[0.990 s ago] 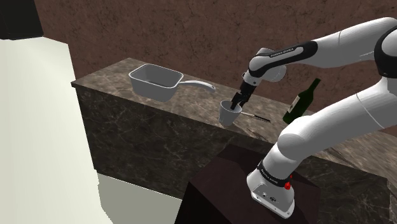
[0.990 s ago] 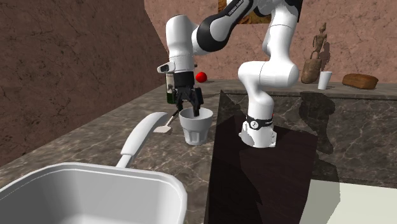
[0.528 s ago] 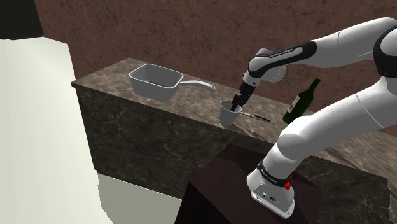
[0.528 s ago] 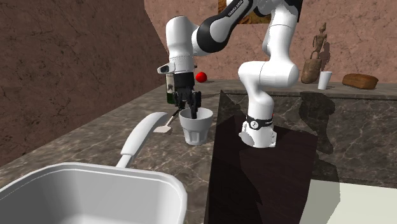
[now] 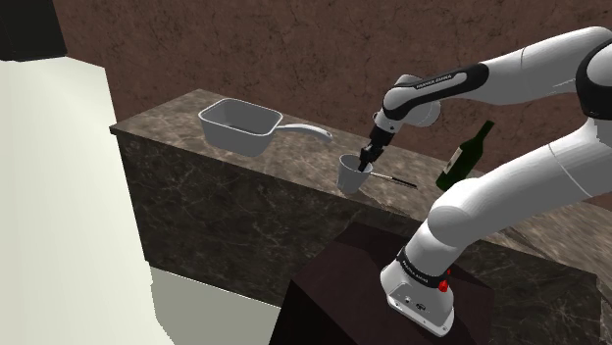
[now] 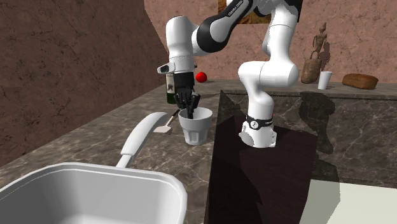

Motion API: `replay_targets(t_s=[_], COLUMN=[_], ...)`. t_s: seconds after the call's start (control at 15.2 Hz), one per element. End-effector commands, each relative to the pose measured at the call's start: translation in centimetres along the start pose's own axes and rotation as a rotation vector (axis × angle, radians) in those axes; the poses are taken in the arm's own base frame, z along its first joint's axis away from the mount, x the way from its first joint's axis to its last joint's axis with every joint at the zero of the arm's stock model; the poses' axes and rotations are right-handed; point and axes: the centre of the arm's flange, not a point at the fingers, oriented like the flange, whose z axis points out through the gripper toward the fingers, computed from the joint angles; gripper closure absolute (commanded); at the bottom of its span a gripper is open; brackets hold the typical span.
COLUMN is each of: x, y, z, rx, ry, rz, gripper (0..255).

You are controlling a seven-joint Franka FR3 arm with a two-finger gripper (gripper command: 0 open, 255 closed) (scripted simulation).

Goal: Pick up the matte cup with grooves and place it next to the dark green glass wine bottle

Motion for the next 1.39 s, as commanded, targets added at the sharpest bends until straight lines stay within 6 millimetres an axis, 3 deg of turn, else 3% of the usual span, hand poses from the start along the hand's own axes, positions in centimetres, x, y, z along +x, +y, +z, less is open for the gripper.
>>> replay_targets(t_s=[0.0,1.32], x=[0.0,0.2], y=[0.0,-1.8], z=[0.1,-10.3], rx=[0.0,0.0], ry=[-0.001,-0.001], rz=[0.0,0.0], gripper=[255,255])
